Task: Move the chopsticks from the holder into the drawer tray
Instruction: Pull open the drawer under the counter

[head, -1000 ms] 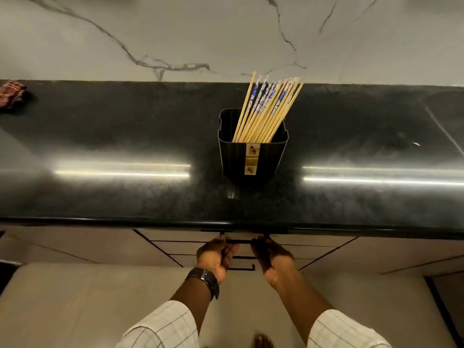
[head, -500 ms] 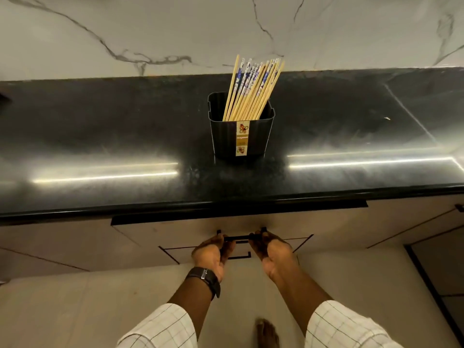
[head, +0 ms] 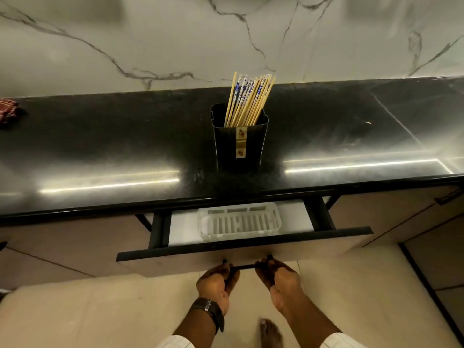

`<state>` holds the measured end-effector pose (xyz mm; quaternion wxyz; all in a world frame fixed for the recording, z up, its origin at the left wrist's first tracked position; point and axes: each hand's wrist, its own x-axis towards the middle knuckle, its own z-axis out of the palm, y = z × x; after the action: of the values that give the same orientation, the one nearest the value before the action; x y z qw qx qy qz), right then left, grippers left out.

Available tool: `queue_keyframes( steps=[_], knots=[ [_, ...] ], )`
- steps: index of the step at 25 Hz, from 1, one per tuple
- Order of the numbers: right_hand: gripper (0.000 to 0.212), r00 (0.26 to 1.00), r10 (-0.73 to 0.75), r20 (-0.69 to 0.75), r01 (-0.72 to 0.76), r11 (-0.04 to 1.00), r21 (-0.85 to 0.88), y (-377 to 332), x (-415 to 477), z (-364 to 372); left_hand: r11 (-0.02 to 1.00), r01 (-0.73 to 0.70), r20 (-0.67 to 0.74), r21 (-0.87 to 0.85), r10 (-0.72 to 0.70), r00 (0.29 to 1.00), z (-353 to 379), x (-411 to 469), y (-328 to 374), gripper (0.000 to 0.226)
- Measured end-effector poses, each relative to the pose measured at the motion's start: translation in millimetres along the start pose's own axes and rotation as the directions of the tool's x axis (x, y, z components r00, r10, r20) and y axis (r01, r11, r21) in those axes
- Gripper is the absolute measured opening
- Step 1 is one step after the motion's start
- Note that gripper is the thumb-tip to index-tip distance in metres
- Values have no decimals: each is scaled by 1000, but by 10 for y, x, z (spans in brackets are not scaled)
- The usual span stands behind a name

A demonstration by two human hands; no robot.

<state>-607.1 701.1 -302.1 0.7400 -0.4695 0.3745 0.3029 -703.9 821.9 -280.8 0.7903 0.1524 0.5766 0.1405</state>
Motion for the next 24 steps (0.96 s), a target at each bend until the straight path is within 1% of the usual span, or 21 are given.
queue_keyframes(
  steps=[7, 13, 18, 24],
  knots=[
    [16, 999, 26, -19, -26, 999, 25, 87, -139, -230, 999, 51, 75, 9, -51, 996, -203, -142, -47, 19],
    [20, 999, 28, -18, -28, 999, 27, 114, -286, -303, 990, 74, 73, 118, -83, 994, -285, -176, -18, 22],
    [23, 999, 47, -25, -45, 997, 55, 119, -340, -336, 987, 83, 99, 138, -98, 990, -382, -164, -42, 22],
    [27, 998, 56, -31, -55, 998, 30, 100, -337, -352, 986, 99, 95, 135, -113, 989, -405, -163, -60, 19]
  ],
)
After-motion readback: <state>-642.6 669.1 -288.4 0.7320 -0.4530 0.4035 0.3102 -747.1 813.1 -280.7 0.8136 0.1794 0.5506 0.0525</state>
